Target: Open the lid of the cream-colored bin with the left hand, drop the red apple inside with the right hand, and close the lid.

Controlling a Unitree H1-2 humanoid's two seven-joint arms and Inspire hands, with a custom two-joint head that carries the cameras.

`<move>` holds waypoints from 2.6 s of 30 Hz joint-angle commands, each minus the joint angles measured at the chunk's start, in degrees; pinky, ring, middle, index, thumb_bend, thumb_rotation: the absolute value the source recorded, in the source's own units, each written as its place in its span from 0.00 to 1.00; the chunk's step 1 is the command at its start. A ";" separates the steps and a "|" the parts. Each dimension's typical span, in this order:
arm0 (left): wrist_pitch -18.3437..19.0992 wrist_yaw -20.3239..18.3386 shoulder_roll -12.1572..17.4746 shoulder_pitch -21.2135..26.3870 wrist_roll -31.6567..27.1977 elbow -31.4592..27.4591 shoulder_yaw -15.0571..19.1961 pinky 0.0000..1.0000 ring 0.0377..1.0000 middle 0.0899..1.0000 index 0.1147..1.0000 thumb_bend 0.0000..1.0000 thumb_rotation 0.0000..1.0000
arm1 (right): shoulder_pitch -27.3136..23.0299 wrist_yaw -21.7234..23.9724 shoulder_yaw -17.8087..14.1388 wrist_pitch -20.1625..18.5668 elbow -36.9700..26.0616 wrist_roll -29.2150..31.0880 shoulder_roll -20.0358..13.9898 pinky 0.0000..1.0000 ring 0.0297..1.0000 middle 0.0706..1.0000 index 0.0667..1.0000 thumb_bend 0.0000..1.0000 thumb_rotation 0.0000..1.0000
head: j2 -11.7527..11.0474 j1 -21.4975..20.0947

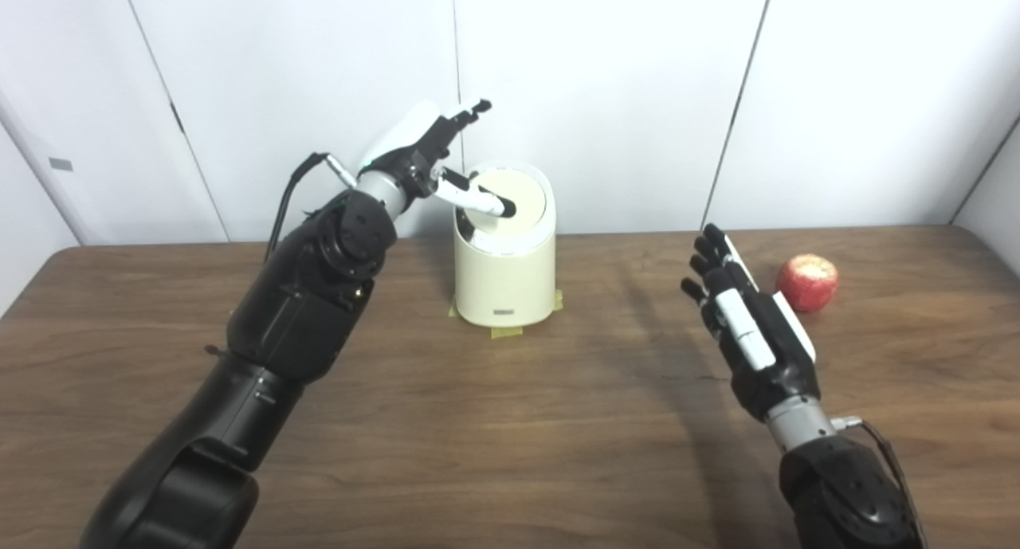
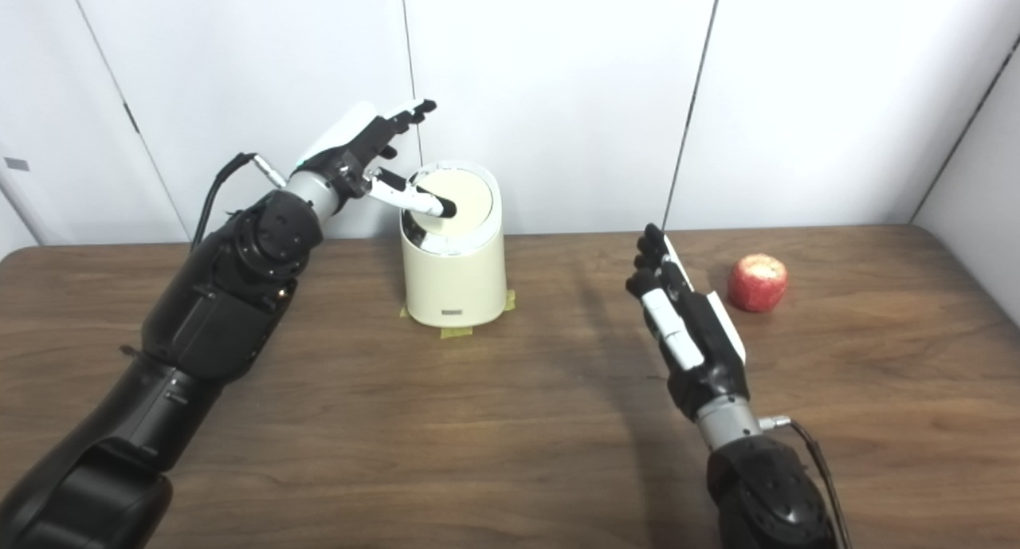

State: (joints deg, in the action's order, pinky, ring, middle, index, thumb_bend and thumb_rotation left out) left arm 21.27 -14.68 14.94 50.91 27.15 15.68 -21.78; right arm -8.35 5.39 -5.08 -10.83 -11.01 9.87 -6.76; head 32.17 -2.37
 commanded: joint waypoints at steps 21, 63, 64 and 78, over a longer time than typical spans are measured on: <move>-13.00 8.18 -0.05 6.86 13.61 11.14 -3.61 0.92 0.95 0.96 0.94 0.84 0.12 | -0.52 0.06 -0.76 4.63 -2.53 2.46 1.41 0.91 1.00 1.00 1.00 0.69 0.74 | 0.29 -0.06; -17.61 8.18 0.43 10.49 23.51 14.26 -9.89 0.89 0.91 0.91 0.92 0.93 0.08 | 1.42 -0.46 -0.61 3.59 -2.67 2.53 2.71 0.87 0.98 1.00 0.99 0.74 0.71 | 1.49 -0.26; -17.79 8.21 0.42 10.45 24.06 14.31 -10.15 0.91 0.92 0.91 0.92 0.94 0.08 | 1.40 -0.44 -0.57 3.55 -2.69 2.47 2.70 0.86 0.98 1.00 0.99 0.74 0.72 | 1.50 -0.28; -18.77 2.17 -0.72 9.20 27.02 14.14 -13.54 0.98 0.94 0.92 0.92 0.99 0.07 | 1.32 -0.68 -0.58 2.12 -3.72 3.17 2.88 0.86 0.97 0.99 0.99 0.74 0.70 | 1.69 -0.88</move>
State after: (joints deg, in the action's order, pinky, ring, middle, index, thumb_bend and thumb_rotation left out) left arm 2.65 -11.04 14.80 58.82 53.37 29.56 -34.31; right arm -5.28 4.94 -5.50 -9.26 -12.23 12.33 -3.93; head 33.75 -3.16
